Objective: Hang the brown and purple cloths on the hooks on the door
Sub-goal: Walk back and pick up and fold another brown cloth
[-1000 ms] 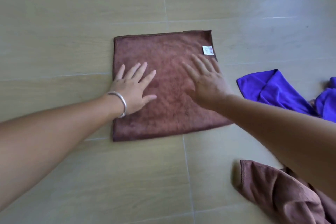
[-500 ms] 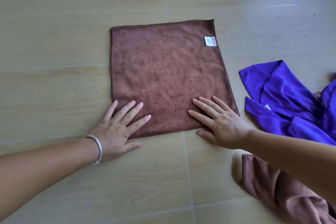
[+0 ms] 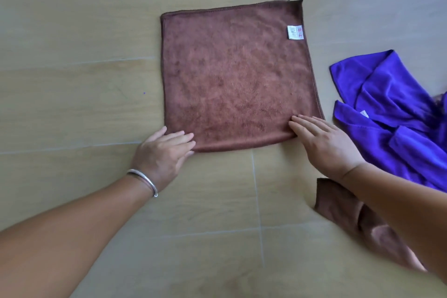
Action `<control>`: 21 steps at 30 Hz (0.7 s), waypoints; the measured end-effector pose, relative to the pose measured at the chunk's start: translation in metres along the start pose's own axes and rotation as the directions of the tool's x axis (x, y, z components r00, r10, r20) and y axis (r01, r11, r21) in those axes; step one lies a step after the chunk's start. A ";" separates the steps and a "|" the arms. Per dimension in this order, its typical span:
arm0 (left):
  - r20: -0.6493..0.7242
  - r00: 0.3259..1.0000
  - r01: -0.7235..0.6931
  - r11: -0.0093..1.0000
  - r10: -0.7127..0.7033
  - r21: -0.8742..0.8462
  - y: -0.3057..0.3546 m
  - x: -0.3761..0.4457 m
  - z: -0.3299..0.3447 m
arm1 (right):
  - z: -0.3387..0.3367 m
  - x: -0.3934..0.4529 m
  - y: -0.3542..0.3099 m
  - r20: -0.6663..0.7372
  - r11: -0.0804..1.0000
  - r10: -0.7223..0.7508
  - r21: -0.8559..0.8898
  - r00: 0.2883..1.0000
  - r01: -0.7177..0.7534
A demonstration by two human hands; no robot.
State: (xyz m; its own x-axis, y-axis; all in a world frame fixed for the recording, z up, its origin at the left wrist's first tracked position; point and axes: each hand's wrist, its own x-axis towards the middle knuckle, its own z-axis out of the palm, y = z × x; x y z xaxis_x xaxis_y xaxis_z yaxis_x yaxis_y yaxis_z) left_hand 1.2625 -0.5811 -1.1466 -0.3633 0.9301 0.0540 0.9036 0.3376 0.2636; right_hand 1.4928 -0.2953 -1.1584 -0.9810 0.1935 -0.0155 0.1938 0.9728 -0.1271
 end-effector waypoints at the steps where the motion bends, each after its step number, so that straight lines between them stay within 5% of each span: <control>1: 0.010 1.000 0.026 1.000 -0.026 -0.016 0.002 -0.004 -0.010 | -0.011 0.000 -0.007 0.000 0.999 0.041 0.025 0.999 -0.041; 9: -0.050 0.942 0.326 0.939 -0.333 -0.107 0.037 -0.012 -0.195 | -0.203 0.016 -0.054 0.104 0.995 0.055 0.081 0.993 -0.064; 21: -0.139 0.941 0.266 0.928 -0.309 -0.260 0.111 0.023 -0.621 | -0.648 0.076 -0.108 0.112 0.994 0.025 0.105 0.993 -0.037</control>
State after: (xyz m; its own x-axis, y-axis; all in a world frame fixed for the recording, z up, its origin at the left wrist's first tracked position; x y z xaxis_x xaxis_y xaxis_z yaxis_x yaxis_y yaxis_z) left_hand 1.2134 -0.6116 -0.5177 -0.6522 0.7510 0.1031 0.6832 0.5234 0.5092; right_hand 1.4037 -0.3030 -0.5027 -0.9708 0.2020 -0.1292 0.2275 0.9463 -0.2297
